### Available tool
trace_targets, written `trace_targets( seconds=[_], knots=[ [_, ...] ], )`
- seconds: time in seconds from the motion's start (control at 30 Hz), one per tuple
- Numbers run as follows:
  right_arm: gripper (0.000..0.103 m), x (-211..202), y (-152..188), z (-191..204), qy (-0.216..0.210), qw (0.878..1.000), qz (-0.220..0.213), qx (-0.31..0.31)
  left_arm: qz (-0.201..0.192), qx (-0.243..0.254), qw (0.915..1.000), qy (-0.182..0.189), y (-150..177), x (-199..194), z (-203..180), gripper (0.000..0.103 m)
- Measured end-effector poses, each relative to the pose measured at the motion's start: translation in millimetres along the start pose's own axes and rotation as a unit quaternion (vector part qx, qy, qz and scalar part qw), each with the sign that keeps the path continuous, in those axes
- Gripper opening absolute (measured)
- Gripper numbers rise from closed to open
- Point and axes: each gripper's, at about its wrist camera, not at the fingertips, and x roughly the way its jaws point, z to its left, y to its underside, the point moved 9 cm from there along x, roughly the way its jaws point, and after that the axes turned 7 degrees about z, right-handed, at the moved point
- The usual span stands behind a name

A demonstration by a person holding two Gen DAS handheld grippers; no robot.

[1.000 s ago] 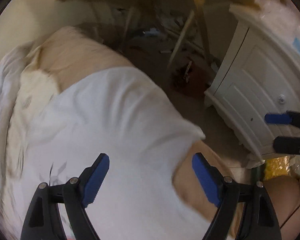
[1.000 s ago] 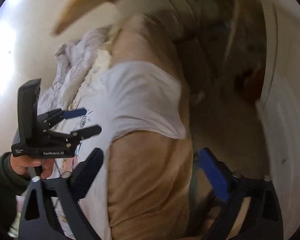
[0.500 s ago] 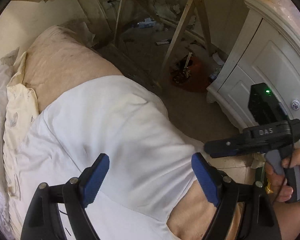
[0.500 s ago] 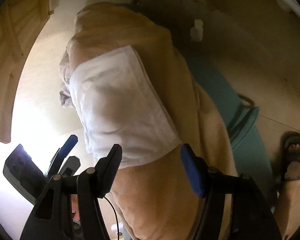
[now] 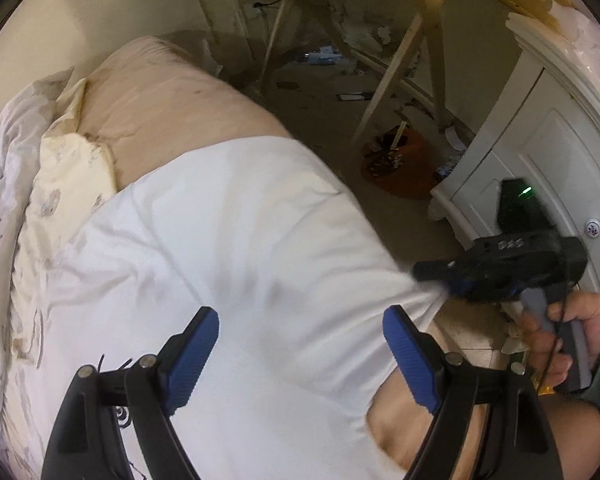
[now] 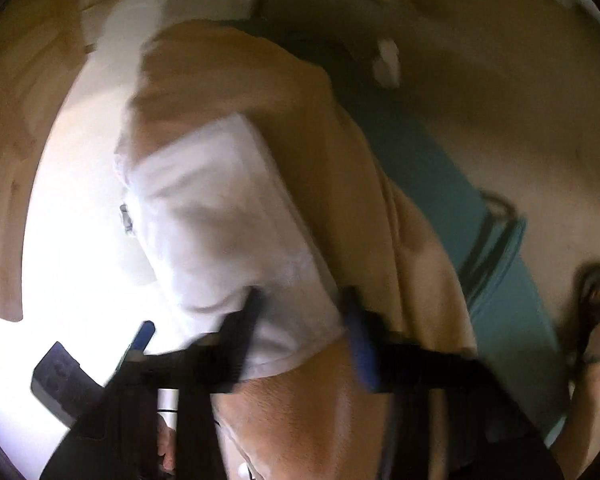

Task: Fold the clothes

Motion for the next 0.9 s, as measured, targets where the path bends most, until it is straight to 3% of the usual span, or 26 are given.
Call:
trace_targets(
  seconds=[0.03,0.2,0.27,0.4,0.43,0.57,0.63,0.73,0.77,0.83,0.9],
  knots=[
    [0.006,-7,-1,11,0.006,1.000,-0.014,-0.024,-0.001,-0.009,1.0000,-0.001,4,-1,6,0.085],
    [0.006,-36,5,70,0.062,0.987,-0.081,-0.125,-0.005,-0.051,0.9987,0.001,28,-9,38,0.085],
    [0.006,-44,12,108,0.075,0.977,-0.101,-0.172,-0.013,-0.069,0.9976,0.000,39,-15,52,0.085],
    [0.006,-27,38,192,0.104,0.946,-0.094,-0.291,-0.042,-0.131,0.9905,-0.001,69,-30,94,0.085],
    [0.006,-16,49,213,0.123,0.932,-0.092,-0.330,-0.045,-0.151,0.9875,0.004,81,-32,105,0.085],
    [0.006,43,112,274,0.120,0.889,-0.027,-0.442,-0.053,-0.230,0.9715,0.024,136,-36,150,0.085],
    [0.006,93,172,273,0.149,0.841,0.045,-0.518,-0.052,-0.261,0.9631,0.036,165,-31,168,0.085],
    [0.006,159,244,236,0.222,0.751,0.152,-0.604,-0.045,-0.305,0.9486,0.069,206,-20,189,0.085],
    [0.006,172,249,217,0.239,0.741,0.176,-0.602,-0.045,-0.315,0.9440,0.086,214,-16,192,0.085],
    [0.006,188,245,177,0.277,0.740,0.198,-0.580,-0.050,-0.331,0.9346,0.120,224,-9,193,0.085],
    [0.006,182,239,165,0.275,0.757,0.195,-0.560,-0.062,-0.337,0.9278,0.148,223,-9,190,0.085]
  ],
)
